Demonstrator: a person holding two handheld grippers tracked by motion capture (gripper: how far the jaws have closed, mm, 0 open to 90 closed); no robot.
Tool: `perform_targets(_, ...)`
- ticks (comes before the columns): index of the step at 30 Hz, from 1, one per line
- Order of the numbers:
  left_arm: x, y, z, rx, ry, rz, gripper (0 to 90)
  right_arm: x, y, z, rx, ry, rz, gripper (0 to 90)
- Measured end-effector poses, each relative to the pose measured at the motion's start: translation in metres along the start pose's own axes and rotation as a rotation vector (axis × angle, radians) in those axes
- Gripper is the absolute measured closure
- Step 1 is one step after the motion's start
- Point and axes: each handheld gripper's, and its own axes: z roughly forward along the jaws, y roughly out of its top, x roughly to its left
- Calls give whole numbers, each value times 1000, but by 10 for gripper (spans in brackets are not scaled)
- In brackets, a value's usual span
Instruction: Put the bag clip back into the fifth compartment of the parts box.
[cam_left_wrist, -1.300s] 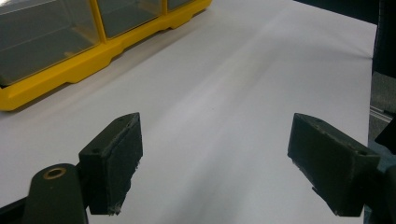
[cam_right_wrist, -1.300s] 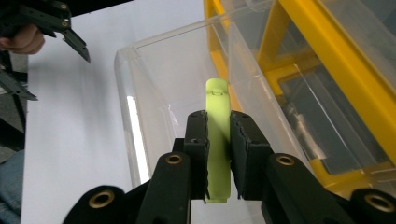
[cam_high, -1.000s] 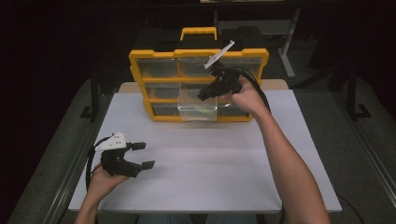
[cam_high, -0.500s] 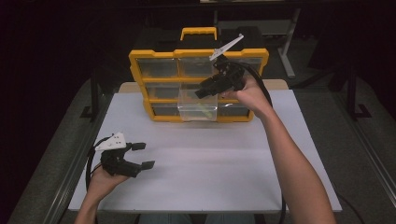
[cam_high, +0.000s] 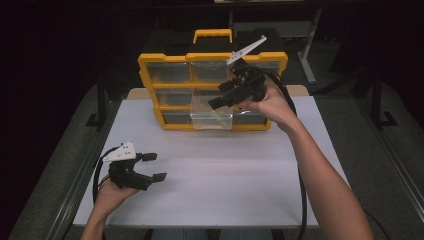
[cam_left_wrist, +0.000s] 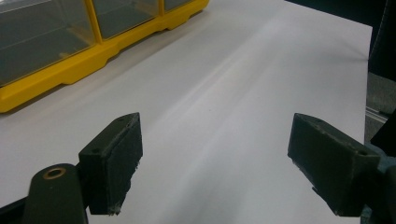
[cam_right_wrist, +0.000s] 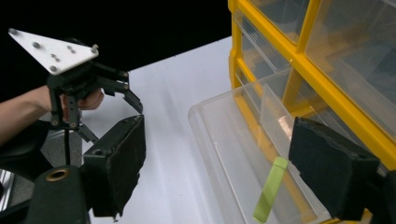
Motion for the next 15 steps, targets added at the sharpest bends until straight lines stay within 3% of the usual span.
perform_targets(2,0,0,0,0,0,0,179,2,-1,-3,-10,2,5,137)
perform_targets(15,0,1,1,4,6,8,176,17,-17,-22,-9,-14,-9,141)
